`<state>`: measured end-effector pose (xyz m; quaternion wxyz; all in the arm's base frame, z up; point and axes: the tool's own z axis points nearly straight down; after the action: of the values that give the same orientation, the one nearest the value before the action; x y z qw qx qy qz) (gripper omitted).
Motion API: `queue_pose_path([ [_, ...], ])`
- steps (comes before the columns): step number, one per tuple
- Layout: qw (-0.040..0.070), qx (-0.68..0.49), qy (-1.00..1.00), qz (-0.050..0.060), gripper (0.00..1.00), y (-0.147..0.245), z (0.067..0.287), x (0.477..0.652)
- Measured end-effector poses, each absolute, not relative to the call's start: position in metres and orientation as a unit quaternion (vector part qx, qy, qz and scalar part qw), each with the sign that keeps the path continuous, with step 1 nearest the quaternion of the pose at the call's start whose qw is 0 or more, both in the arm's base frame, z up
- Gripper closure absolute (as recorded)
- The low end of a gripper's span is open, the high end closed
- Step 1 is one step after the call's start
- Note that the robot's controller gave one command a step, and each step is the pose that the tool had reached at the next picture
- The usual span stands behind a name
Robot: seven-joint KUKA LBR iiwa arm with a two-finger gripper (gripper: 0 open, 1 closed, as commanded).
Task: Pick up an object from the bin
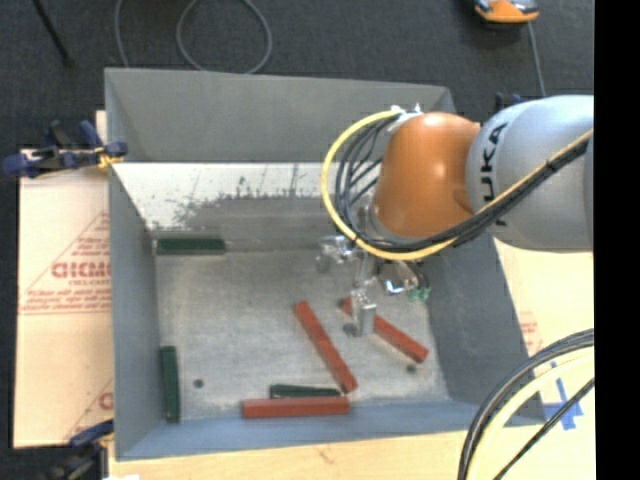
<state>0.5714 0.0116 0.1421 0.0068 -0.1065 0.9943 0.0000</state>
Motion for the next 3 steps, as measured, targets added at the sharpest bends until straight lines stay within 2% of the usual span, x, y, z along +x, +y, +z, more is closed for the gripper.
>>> queue_pose_path([
  [1,0.003,-0.072,0.997,-0.001,0.00,-0.094,0.070,0.588],
  [2,0.002,-0.190,0.982,-0.001,0.00,-0.064,0.072,0.570],
  [3,0.000,-0.191,0.982,0.000,0.00,-0.085,0.070,0.518],
])
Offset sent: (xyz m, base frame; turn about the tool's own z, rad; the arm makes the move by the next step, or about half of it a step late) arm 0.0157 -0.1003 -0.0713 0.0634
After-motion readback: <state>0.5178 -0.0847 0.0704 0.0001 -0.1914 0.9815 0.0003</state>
